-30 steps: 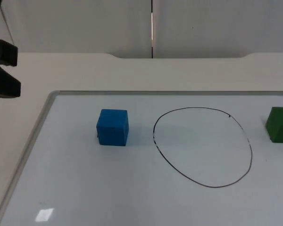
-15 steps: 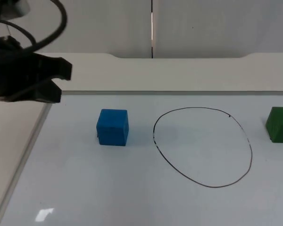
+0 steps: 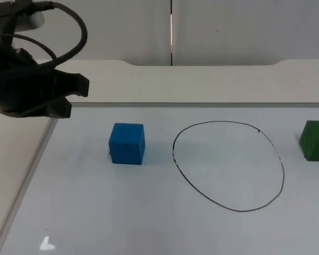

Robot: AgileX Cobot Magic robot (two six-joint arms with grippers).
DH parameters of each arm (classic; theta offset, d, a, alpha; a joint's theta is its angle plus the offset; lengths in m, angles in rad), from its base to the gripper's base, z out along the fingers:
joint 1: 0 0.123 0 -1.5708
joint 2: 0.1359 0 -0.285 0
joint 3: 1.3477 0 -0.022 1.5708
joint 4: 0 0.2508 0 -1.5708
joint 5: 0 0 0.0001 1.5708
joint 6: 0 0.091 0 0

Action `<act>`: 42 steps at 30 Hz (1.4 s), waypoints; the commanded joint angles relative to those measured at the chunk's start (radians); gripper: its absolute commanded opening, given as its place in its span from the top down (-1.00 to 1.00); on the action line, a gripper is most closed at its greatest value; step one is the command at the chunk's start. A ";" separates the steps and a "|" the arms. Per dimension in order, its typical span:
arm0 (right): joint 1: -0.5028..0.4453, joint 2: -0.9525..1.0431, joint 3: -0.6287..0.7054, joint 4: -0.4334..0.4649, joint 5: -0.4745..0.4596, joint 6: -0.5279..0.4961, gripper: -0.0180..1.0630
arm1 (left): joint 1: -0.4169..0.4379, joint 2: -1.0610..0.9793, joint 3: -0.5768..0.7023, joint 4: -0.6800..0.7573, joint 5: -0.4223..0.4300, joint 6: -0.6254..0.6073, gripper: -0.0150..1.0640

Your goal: Push the two cubes into the marked area.

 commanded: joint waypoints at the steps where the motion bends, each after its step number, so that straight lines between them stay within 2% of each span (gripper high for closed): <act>1: -0.006 -0.005 0.009 0.000 -0.001 -0.004 -0.99 | -0.007 0.028 -0.023 -0.016 -0.008 0.002 0.98; 21: -0.006 -0.005 0.009 0.000 -0.001 -0.004 -0.99 | -0.007 0.353 -0.193 -0.042 -0.007 0.002 0.98; 29: -0.006 -0.005 0.009 0.000 -0.001 -0.004 -0.99 | -0.010 0.416 -0.241 -0.076 0.004 0.002 0.98; 42: -0.006 -0.005 0.009 0.000 -0.001 -0.004 -0.99 | -0.072 0.465 -0.270 -0.076 -0.045 0.010 0.98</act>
